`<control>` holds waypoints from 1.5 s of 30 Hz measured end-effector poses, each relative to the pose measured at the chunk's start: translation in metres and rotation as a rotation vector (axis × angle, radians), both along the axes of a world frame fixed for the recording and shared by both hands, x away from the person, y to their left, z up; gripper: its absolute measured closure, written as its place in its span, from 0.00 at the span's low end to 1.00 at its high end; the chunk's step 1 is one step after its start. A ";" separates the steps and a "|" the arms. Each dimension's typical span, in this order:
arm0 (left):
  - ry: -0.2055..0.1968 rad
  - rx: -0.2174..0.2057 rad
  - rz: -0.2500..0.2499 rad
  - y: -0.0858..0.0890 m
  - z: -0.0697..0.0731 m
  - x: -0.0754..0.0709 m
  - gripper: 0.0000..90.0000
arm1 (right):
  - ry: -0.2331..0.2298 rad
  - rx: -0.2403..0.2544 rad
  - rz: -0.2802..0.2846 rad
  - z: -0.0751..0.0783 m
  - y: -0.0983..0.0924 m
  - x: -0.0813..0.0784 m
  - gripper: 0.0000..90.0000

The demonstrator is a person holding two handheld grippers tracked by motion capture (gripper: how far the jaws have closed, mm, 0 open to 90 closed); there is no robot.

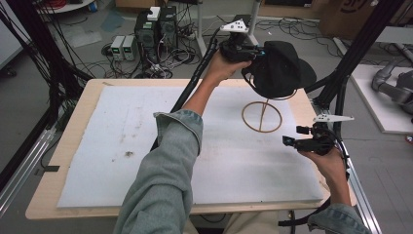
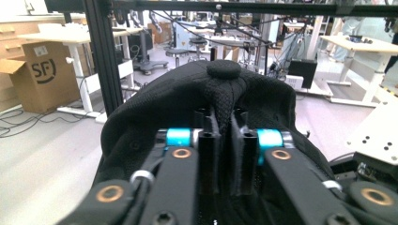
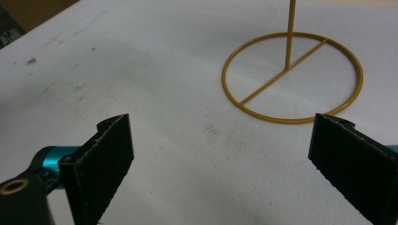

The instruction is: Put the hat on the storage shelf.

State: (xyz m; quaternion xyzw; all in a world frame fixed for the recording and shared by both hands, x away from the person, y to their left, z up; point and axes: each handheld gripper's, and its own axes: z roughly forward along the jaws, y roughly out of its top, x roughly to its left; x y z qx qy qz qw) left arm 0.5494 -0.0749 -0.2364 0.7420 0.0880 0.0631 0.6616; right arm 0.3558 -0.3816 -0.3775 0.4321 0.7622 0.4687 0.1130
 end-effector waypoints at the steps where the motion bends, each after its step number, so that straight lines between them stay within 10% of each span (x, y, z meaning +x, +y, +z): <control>1: -0.004 0.007 0.000 0.000 -0.001 0.000 0.85 | 0.000 0.001 -0.002 0.000 0.000 0.000 0.07; 27: 0.039 0.179 0.107 0.080 0.006 -0.008 0.49 | -0.002 -0.009 0.010 0.001 0.007 0.000 0.07; 29: -0.004 0.169 0.157 0.092 0.004 -0.014 0.48 | 0.001 -0.008 0.010 0.001 0.009 0.001 0.07; 33: 0.067 0.206 0.190 0.115 0.001 -0.015 0.40 | 0.003 -0.015 0.016 0.001 0.011 0.003 0.07; 36: 0.025 0.202 0.236 0.130 -0.001 -0.023 0.39 | 0.002 -0.014 0.024 0.001 0.014 0.005 0.07; 40: 0.084 0.252 0.271 0.153 -0.003 -0.027 0.35 | 0.000 -0.014 0.034 0.002 0.018 0.008 0.07; 45: 0.063 0.275 0.344 0.196 -0.007 -0.048 0.33 | -0.001 -0.016 0.043 0.002 0.021 0.010 0.07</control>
